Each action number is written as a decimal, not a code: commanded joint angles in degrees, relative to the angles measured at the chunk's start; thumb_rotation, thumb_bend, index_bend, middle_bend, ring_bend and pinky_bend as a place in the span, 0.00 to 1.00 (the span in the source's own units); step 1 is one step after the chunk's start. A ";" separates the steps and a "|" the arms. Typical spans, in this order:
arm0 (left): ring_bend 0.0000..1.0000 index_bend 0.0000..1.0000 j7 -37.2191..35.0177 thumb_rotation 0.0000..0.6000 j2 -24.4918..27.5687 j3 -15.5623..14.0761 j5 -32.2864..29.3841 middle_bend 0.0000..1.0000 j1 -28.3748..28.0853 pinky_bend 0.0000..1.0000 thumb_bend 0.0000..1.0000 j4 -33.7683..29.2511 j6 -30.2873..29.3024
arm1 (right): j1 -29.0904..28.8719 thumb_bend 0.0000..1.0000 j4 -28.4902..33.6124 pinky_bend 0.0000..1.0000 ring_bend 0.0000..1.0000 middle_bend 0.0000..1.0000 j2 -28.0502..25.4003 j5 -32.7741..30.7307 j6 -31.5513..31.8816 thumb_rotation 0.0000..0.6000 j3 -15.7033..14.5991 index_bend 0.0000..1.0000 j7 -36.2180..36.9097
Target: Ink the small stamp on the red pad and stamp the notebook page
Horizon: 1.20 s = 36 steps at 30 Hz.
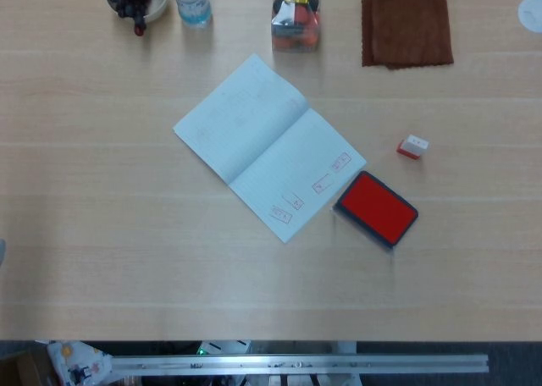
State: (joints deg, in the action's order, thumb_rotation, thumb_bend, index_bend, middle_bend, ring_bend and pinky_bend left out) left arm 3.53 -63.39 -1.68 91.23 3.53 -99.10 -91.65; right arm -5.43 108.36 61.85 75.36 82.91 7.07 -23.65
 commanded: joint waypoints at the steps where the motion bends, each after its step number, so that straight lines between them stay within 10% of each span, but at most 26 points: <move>1: 0.03 0.04 -0.09 1.00 0.07 -0.09 0.18 0.05 -0.01 0.06 0.27 0.00 0.00 | -2.49 0.36 1.47 0.29 0.33 0.45 1.17 -2.51 -2.52 1.00 1.26 0.55 -3.04; 36: 0.03 0.04 -0.19 1.00 1.09 -1.84 1.93 0.05 -0.43 0.06 0.27 -0.19 1.53 | -25.27 0.23 -13.83 0.29 0.27 0.40 30.34 -28.33 -11.88 1.00 5.42 0.48 -28.61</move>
State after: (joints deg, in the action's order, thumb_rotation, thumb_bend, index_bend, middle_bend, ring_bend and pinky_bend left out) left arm 3.33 -62.31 -3.49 93.14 3.11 -99.31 -90.13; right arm -29.92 95.30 91.22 47.93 70.83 12.24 -51.45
